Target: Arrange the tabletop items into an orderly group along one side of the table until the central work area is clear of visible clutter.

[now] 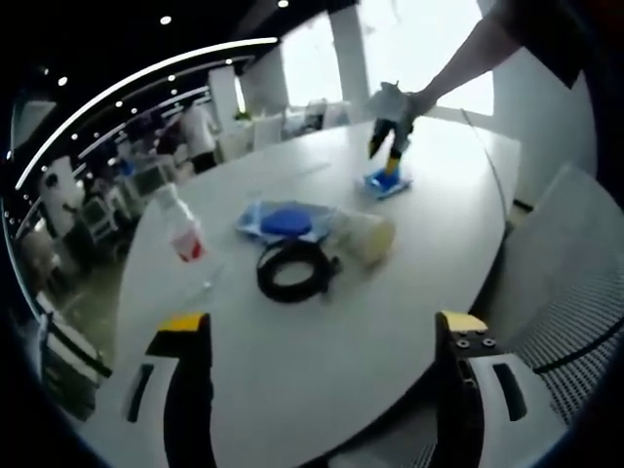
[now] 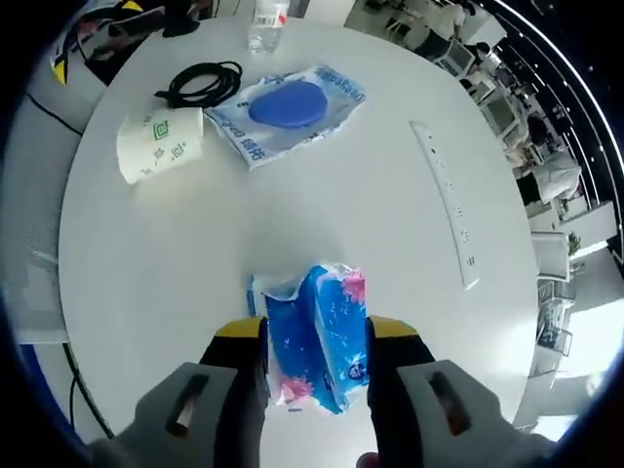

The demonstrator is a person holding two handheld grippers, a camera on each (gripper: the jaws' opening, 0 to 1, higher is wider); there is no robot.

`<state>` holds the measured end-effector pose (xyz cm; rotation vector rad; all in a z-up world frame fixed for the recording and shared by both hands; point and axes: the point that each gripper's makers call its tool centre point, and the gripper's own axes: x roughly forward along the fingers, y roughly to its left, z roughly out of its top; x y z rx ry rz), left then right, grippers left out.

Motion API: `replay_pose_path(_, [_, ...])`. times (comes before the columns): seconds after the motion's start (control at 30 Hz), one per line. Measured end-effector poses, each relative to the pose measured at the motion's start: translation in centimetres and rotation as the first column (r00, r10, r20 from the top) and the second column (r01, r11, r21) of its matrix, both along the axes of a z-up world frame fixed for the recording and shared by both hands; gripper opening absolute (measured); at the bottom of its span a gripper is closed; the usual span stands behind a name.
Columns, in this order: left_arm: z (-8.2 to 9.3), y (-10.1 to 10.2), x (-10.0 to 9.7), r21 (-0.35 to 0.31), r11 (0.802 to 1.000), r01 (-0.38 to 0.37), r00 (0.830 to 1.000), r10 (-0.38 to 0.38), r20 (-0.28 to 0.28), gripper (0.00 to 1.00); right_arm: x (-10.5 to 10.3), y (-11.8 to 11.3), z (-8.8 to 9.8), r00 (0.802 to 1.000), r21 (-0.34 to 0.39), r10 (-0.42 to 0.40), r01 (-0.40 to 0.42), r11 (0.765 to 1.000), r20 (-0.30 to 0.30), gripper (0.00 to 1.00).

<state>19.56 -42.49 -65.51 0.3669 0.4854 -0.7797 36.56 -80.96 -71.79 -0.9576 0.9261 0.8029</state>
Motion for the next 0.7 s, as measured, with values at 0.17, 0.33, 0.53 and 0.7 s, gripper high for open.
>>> replay_pose_path(0.17, [0.7,-0.1,0.0,-0.017,1.0,0.003,1.0,-0.003,0.018,0.94,-2.0,3.0,2.4,1.0,0.036,0.015,-0.016,0.999,0.022,0.47])
replay_pose_path(0.33, [1.2,-0.3,-0.1,-0.03,1.0,0.01,1.0,-0.009,0.029,0.97,-4.0,6.5,4.5,0.998,0.068,0.047,-0.05,0.996,0.04,0.53])
replay_pose_path(0.53, [1.6,-0.4,-0.1,-0.045,0.999,0.016,0.999,-0.015,0.035,1.0,-4.8,9.7,5.4,0.99,0.085,0.126,-0.13,0.988,0.059,0.63])
replay_pose_path(0.7, [1.6,-0.3,-0.1,-0.05,0.999,0.014,0.999,-0.013,0.034,1.0,-4.9,12.0,5.6,0.982,0.106,0.179,-0.185,0.977,0.06,0.69])
